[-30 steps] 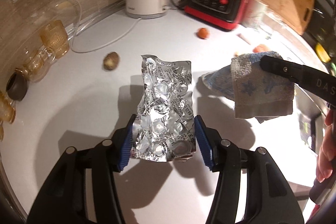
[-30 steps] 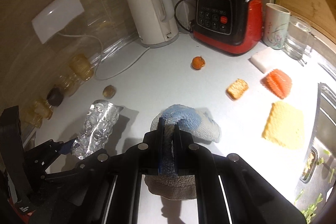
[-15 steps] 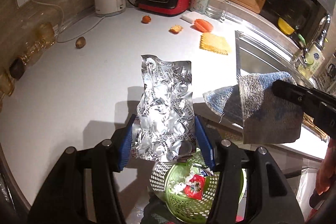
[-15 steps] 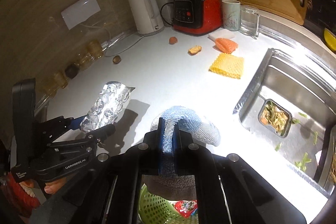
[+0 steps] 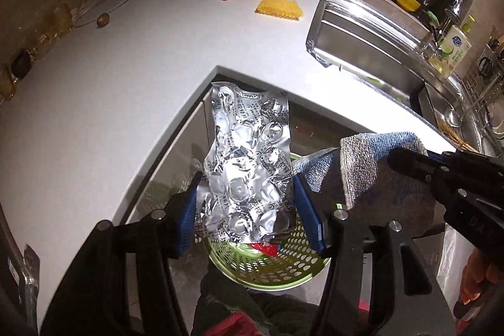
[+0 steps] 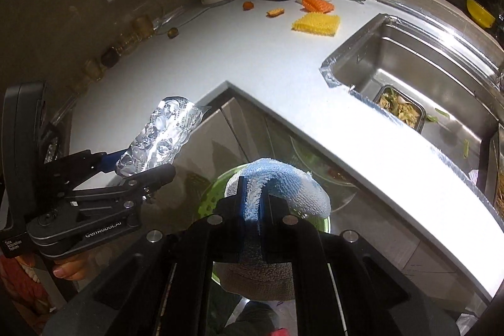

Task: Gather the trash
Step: 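Carry blister pack and cloth over the green basket and release both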

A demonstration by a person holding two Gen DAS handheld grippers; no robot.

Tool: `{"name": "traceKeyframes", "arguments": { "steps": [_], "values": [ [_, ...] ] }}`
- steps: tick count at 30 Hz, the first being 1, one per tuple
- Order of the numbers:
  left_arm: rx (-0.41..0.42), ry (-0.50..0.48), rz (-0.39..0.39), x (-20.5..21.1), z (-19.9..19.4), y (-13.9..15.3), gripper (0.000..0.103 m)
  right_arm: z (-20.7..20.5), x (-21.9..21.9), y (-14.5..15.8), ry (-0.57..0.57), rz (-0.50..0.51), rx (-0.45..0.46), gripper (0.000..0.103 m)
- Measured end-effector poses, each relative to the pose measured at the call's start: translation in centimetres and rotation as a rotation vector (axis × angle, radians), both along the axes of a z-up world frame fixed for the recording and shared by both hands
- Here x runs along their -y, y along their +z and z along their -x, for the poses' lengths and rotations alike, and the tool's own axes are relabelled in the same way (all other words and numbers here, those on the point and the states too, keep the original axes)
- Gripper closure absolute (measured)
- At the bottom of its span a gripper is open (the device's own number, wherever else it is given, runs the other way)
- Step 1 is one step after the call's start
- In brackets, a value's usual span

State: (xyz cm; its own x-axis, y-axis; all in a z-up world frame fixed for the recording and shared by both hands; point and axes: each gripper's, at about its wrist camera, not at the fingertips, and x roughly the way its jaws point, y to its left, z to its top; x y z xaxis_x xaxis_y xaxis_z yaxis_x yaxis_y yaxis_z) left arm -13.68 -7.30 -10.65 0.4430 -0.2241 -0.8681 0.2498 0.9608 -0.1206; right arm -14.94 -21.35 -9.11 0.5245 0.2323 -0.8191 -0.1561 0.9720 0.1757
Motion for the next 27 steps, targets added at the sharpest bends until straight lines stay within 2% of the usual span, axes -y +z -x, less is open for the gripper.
{"name": "traceKeyframes", "arguments": {
  "steps": [2,5,10,13,21,27],
  "values": [
    [-0.025,0.004,-0.010,0.1,0.4,-1.1,0.048,0.1,-0.2,-1.0,0.007,0.035,-0.008,0.095],
    [-0.057,0.013,-0.015,0.0,1.0,-2.5,0.048,0.0,-0.3,-2.8,0.024,0.030,-0.031,0.095],
    [-0.080,0.029,-0.036,-0.2,1.4,-3.8,0.048,-0.9,-0.8,-6.6,0.050,0.044,-0.116,0.091],
    [-0.092,0.036,-0.044,-0.1,1.3,-4.5,0.048,-1.1,-0.6,-8.0,0.039,0.031,-0.158,0.080],
    [-0.120,0.020,-0.050,0.4,1.5,-5.6,0.048,-0.4,1.3,-6.1,-0.026,0.051,-0.122,0.042],
    [-0.163,-0.034,-0.050,2.2,1.8,-7.0,0.045,0.3,3.2,-4.8,-0.083,0.040,-0.097,0.038]
  ]
}}
